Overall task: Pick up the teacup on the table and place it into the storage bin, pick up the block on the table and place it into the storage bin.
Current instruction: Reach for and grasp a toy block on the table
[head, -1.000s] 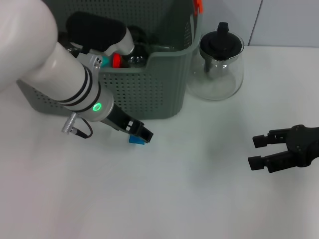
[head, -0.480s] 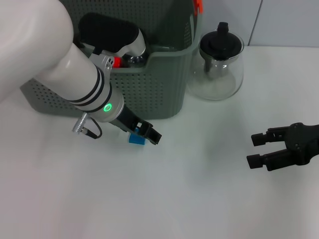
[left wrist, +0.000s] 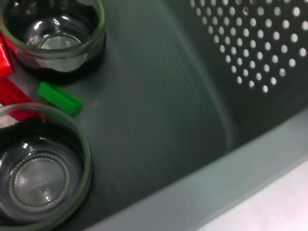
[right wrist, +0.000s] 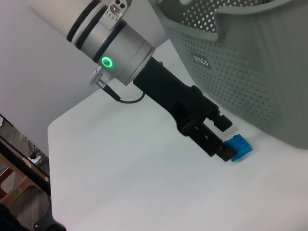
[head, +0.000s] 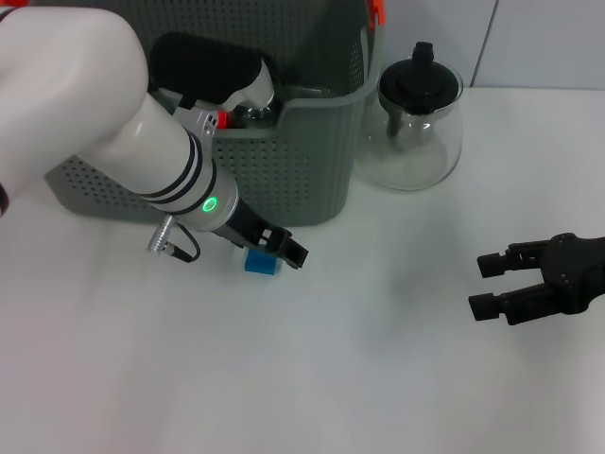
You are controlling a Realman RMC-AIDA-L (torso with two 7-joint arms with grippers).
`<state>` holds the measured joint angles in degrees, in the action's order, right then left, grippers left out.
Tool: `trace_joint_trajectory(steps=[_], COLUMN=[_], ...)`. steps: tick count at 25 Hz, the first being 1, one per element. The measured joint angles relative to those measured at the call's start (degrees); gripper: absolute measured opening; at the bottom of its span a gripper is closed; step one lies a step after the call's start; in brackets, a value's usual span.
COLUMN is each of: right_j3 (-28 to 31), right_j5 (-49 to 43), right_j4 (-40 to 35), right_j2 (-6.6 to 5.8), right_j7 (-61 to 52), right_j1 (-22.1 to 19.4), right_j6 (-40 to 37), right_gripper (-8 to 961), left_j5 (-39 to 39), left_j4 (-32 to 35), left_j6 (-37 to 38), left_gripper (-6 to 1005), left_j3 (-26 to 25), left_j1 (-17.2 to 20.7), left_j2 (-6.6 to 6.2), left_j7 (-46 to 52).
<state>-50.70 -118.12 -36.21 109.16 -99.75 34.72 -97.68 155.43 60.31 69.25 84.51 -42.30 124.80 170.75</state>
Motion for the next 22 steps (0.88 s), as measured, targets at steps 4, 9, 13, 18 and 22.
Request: trace_joint_trajectory(steps=[4,9,13,18,22], right_j3=[0.15,0.16,0.16,0.16,0.16], right_j5=[0.00,0.00,0.00,0.00,0.00], right_j4=[0.00,0.00,0.00,0.00,0.00], right_j2=[0.00,-0.01,-0.07,-0.09,-0.09], right_j7=[0.00,0.01,0.03,0.15,0.22], right_j1=[0.00,0.00,-0.01,-0.08,-0.09], right_j6=[-0.10,-0.12,-0.13,-0.01,0.19], right_gripper=[943,943,943,944,944], left_j5=[0.01,0.02,0.09,0.40,0.55], left_j4=[-2.15,-3.37,-3.91,-5.04,-5.62], left_j6=[-1.01,-2.36,-3.28,-4.49,-5.11], left_gripper=[849,848,848,848,848], left_j3=[-0.43,-0.33,-0.43,-0.43,-0.42], left_j1=[-0.81,-1.26,-1.29,-1.39,-1.39], left_j2=[0.00,0.00,0.00,0.00,0.00], left_j7=[0.02,0.02,0.02,0.02,0.02])
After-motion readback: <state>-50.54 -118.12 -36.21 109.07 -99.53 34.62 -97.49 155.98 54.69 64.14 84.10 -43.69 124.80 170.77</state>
